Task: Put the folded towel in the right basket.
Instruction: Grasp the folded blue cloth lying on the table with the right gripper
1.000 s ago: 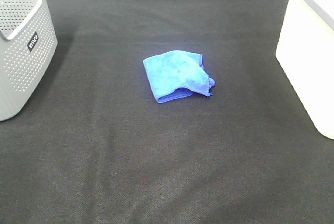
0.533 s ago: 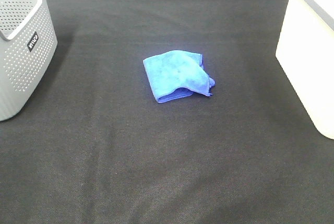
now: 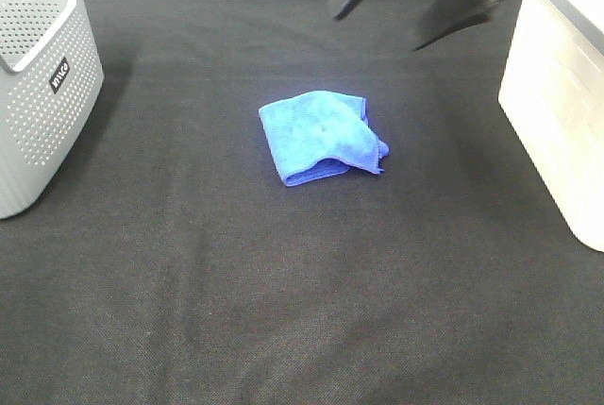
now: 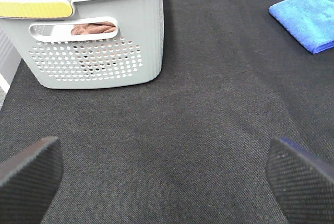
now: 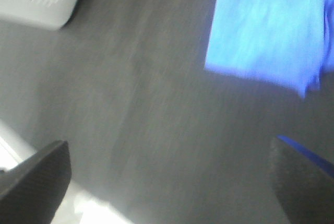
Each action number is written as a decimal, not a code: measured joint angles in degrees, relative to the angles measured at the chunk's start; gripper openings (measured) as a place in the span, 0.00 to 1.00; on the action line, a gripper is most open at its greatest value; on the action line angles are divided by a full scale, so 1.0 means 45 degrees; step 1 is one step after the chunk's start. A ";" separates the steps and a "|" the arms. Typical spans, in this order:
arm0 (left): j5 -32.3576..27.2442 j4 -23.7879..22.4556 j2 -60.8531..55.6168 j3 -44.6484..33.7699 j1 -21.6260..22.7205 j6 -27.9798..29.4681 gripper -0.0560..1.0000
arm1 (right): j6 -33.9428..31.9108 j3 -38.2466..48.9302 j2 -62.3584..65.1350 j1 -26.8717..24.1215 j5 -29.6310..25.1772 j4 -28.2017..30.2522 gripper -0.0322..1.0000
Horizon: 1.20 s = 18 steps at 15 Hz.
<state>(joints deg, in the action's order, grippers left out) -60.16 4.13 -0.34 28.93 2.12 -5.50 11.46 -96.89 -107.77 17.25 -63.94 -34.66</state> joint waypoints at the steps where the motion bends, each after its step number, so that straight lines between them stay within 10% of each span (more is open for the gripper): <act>1: 0.0000 0.0000 0.0000 0.0000 0.0000 0.0000 0.99 | -0.0242 -0.1146 -0.1464 0.0025 0.0064 0.0051 0.98; 8: 0.0000 0.0000 0.0000 0.0000 0.0000 0.0000 0.99 | -0.1910 -0.5653 -0.6315 -0.0879 -0.0191 0.1006 0.98; 18: 0.0000 0.0000 0.0000 0.0000 0.0000 0.0000 0.99 | -0.1541 -0.6035 -0.8722 -0.1910 0.0318 0.0191 0.97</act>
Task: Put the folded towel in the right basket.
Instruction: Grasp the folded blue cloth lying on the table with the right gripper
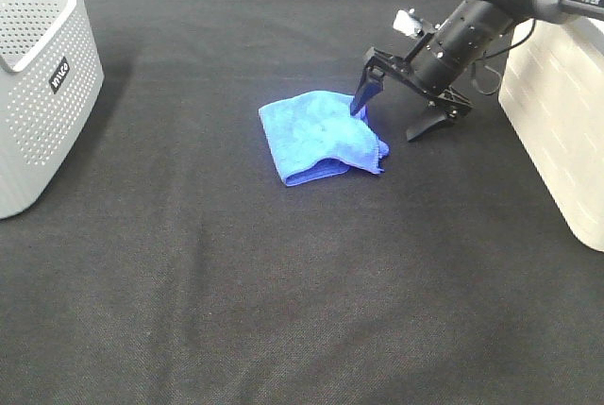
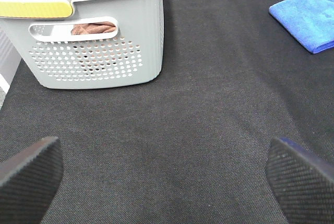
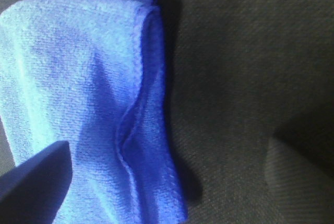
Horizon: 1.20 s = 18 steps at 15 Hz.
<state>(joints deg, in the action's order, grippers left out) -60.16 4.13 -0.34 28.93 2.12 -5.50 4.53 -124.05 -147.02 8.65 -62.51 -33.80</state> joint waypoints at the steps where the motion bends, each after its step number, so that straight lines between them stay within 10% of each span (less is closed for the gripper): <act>1: 0.0000 0.0000 0.0000 0.0000 0.0000 0.0000 0.99 | 0.0076 -0.0089 -0.0127 -0.0013 -0.0013 -0.0140 0.96; 12: 0.0000 0.0000 0.0000 0.0000 0.0000 0.0000 0.99 | 0.0573 -0.0318 -0.0688 0.2343 0.0675 -0.1451 0.93; 14: 0.0000 0.0000 0.0000 0.0000 0.0000 0.0000 0.99 | 0.0637 -0.0509 -0.0828 0.2394 0.0649 -0.1388 0.74; 16: 0.0000 0.0000 0.0000 0.0000 0.0000 0.0000 0.99 | 0.0637 -0.1095 -0.1171 0.2394 0.0344 -0.0917 0.31; 18: 0.0000 0.0000 0.0000 0.0000 0.0000 0.0000 0.99 | 0.0637 -0.1439 -0.1273 0.2394 0.0127 -0.0726 0.28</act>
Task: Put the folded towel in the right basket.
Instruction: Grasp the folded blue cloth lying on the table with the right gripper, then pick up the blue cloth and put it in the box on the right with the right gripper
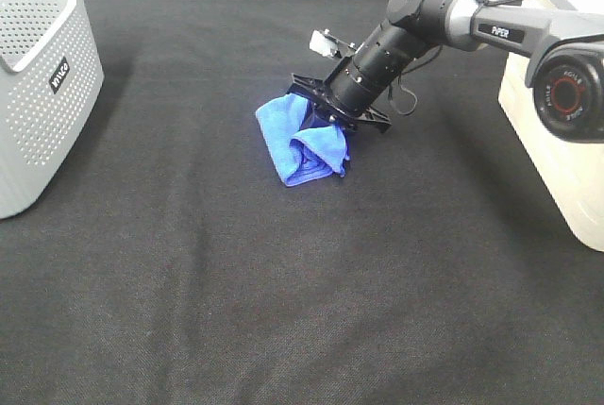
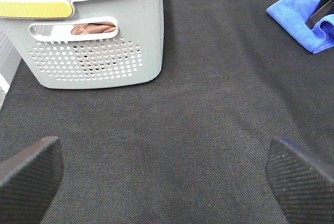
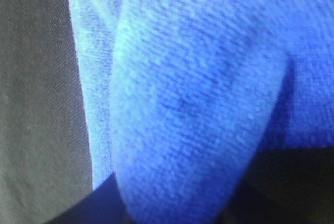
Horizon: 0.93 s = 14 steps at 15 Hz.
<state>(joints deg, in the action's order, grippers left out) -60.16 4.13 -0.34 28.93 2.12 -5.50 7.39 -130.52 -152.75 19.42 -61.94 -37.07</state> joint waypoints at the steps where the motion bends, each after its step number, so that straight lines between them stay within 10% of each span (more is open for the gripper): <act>1: 0.0000 0.0000 0.0000 0.0000 0.0000 0.0000 0.99 | 0.0000 -0.0458 -0.0038 0.0025 -0.0395 0.0229 0.28; 10: 0.0000 0.0000 0.0000 0.0000 0.0000 0.0000 0.99 | -0.1159 -0.3922 0.2254 0.0127 -0.1706 0.2101 0.28; 14: 0.0000 0.0000 0.0000 0.0000 0.0000 0.0000 0.99 | -0.0980 -0.0649 0.7207 0.0089 -0.1693 0.6443 0.28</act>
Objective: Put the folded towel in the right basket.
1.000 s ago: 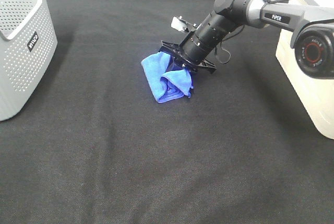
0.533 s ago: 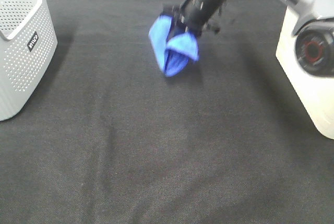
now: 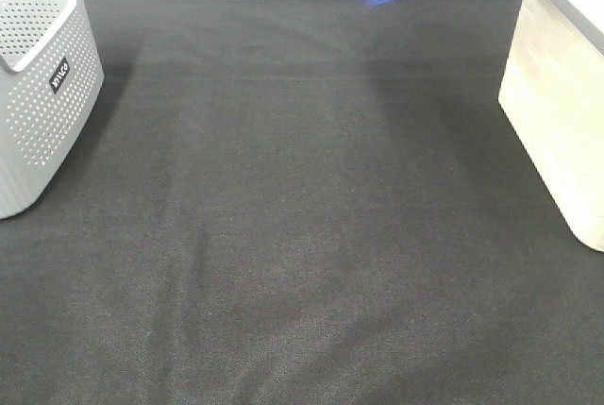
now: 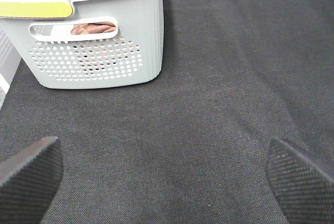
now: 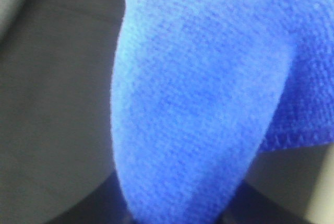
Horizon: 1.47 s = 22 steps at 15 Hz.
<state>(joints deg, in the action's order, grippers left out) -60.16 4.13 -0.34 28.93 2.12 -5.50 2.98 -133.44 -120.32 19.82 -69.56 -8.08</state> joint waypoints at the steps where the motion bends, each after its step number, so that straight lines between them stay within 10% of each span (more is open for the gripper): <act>1: 0.0000 0.0000 0.0000 0.0000 0.0000 0.0000 0.99 | 0.0000 0.1184 0.1171 -0.0242 -0.0038 0.1146 0.28; 8: 0.0000 0.0013 0.0000 0.0000 0.0000 0.0000 0.99 | 0.1604 0.4062 0.3412 -0.6328 -0.0127 -0.0038 0.28; 15: 0.0000 0.0013 0.0000 0.0000 0.0000 0.0000 0.99 | 0.1872 0.4074 0.0598 -0.6761 -0.0102 -0.0382 0.28; 18: 0.0000 0.0013 0.0000 0.0000 0.0000 0.0000 0.99 | 0.1019 0.4138 -0.0089 -0.6748 -0.0076 -0.0178 0.86; 22: 0.0000 0.0013 0.0000 0.0000 0.0000 0.0000 0.99 | 0.0904 0.3832 -0.0025 -0.6748 -0.0089 -0.0229 0.97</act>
<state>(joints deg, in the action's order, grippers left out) -60.16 4.18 -0.34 28.93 2.12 -5.50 7.05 -116.20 -120.44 -10.54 -69.96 -9.11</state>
